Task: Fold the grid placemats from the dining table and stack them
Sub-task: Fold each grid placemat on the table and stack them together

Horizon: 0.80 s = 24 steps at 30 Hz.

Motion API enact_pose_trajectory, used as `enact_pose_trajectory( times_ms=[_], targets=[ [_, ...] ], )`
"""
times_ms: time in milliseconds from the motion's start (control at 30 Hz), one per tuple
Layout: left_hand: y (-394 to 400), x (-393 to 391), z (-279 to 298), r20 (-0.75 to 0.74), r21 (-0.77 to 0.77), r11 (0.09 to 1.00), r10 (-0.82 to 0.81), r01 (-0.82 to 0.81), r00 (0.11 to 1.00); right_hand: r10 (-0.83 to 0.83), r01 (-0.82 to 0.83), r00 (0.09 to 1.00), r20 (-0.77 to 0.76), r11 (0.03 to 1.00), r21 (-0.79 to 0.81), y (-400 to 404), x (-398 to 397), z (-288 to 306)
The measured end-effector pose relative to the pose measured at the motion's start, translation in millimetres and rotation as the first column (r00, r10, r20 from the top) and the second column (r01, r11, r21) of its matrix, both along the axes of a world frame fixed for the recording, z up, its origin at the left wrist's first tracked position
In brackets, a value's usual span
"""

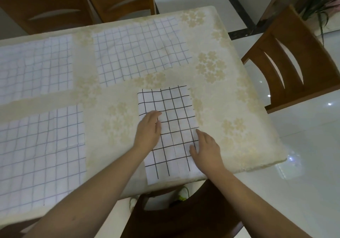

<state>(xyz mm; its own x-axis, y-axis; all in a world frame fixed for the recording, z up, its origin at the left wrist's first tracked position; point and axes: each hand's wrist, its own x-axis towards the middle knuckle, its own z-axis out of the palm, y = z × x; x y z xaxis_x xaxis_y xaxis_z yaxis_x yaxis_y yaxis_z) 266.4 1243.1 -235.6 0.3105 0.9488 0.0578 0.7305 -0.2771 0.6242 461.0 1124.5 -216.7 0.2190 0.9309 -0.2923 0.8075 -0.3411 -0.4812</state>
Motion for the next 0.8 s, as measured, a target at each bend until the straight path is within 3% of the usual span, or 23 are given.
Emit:
enact_pose_trajectory(
  times_ms=[133,333,567,800],
  targets=[
    [-16.0,-41.8,-24.5,-0.148,-0.052,0.984,0.163,-0.172,0.976,0.157,-0.162,0.983,0.098,0.985,0.053,21.4,-20.8,-14.7],
    [-31.3,-49.9,-38.8,-0.428,-0.116,0.992,-0.095,0.05,0.899,0.268,-0.284,0.928,0.26,0.959,0.025,50.0,-31.1,-34.7],
    [-31.2,-44.4,-48.7,-0.512,-0.046,0.976,-0.205,0.212,0.834,0.262,-0.27,0.911,0.318,0.963,-0.02,33.9,-23.8,-56.9],
    [-31.8,-49.6,-57.4,-0.551,-0.074,0.964,-0.254,0.257,0.795,0.231,-0.244,0.903,0.363,0.97,-0.01,14.8,-18.4,-69.9]
  ],
)
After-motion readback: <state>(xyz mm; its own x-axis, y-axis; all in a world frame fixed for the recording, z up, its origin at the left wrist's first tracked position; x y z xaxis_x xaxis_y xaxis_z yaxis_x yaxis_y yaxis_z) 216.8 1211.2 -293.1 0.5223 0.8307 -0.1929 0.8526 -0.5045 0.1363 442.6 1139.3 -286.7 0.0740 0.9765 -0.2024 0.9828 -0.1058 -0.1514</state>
